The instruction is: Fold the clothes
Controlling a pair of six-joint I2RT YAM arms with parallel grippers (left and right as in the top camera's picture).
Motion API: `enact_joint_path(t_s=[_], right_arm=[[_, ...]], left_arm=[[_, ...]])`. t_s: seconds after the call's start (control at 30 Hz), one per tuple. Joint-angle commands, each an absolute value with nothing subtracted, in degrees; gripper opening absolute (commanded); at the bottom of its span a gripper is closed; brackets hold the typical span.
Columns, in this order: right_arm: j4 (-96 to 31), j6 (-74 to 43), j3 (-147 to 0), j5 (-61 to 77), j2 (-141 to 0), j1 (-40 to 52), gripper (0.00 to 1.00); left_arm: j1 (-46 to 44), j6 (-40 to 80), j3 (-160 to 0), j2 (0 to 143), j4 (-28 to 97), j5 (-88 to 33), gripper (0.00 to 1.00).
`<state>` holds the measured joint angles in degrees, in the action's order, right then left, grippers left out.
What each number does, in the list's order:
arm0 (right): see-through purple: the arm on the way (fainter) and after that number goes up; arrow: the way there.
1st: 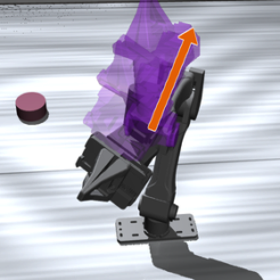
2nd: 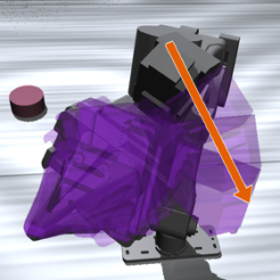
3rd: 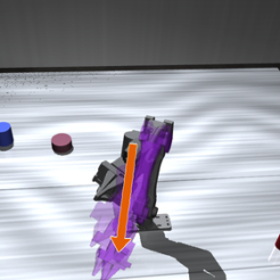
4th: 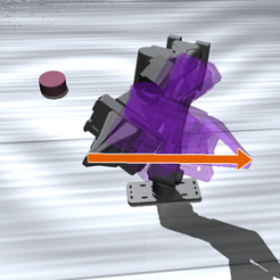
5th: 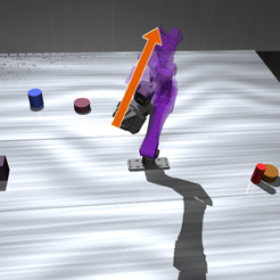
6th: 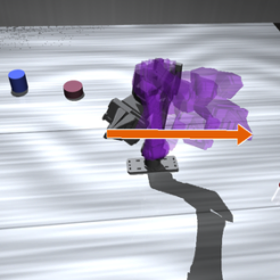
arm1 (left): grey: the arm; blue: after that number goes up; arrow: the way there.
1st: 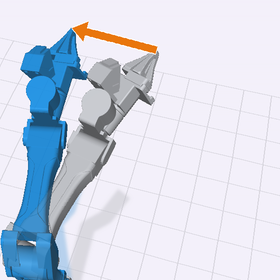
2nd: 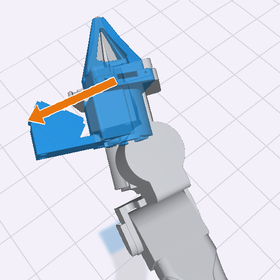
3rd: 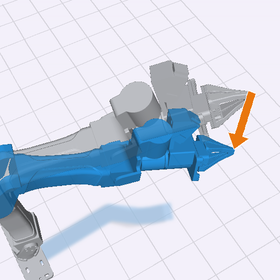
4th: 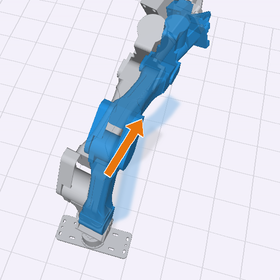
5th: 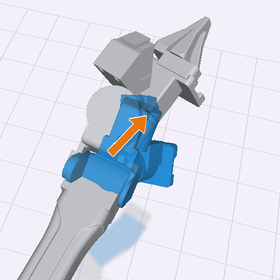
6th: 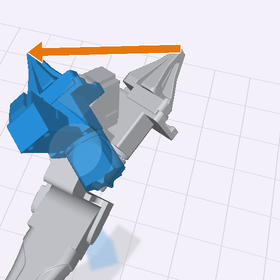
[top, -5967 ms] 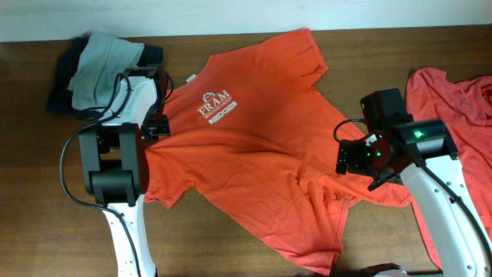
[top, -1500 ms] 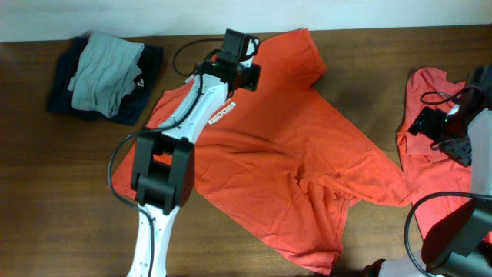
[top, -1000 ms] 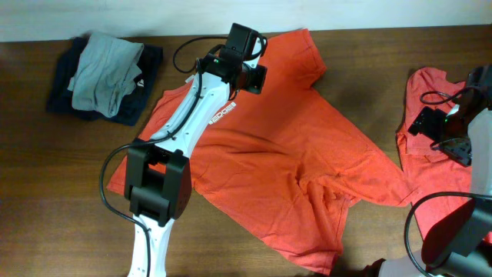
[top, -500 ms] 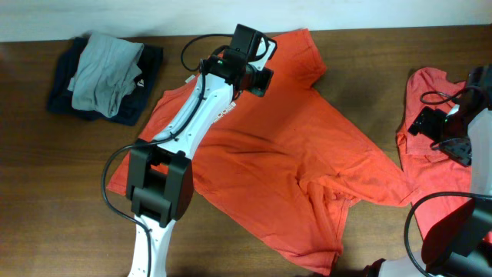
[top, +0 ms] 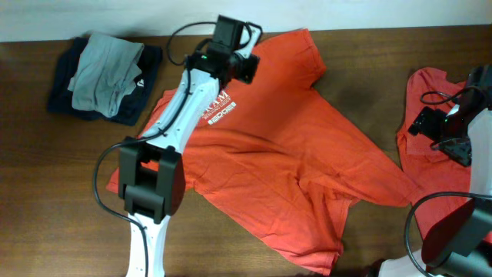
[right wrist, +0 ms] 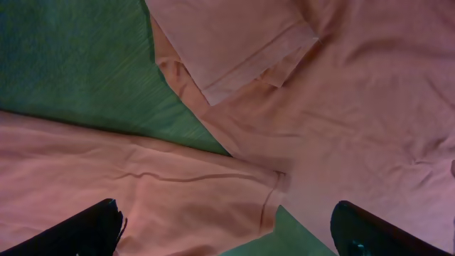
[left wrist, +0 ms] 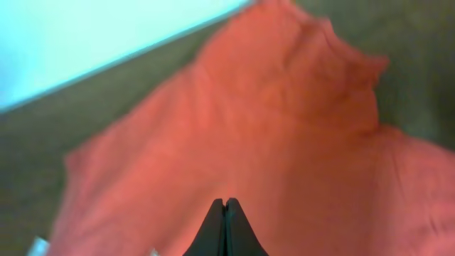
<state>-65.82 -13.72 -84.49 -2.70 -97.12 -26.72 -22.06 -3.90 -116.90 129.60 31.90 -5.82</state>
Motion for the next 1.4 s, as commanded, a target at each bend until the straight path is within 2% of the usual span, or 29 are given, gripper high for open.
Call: enact_joint_path(t_s=[0.0, 0.63, 1.13, 1.37], right_arm=[[-66.00, -13.93, -85.43, -2.57, -96.49, -27.03, 0.99], [-66.00, -13.93, -85.43, -2.57, -96.49, -27.03, 0.99], [-66.00, -13.93, -85.43, -2.57, -96.49, -27.03, 0.99], [-66.00, -13.93, -85.43, -2.57, -96.49, -27.03, 0.99]], left_arm=[[-21.19, -4.45, -117.27, 131.31, 29.15, -6.70, 0.00], [-18.65, -6.13, -117.27, 144.14, 14.09, -6.22, 0.00], [-16.14, -6.13, -117.27, 150.19, 12.80, -6.13, 0.00], [-14.61, -6.11, -117.27, 150.45, 13.76, 2.94, 0.00]])
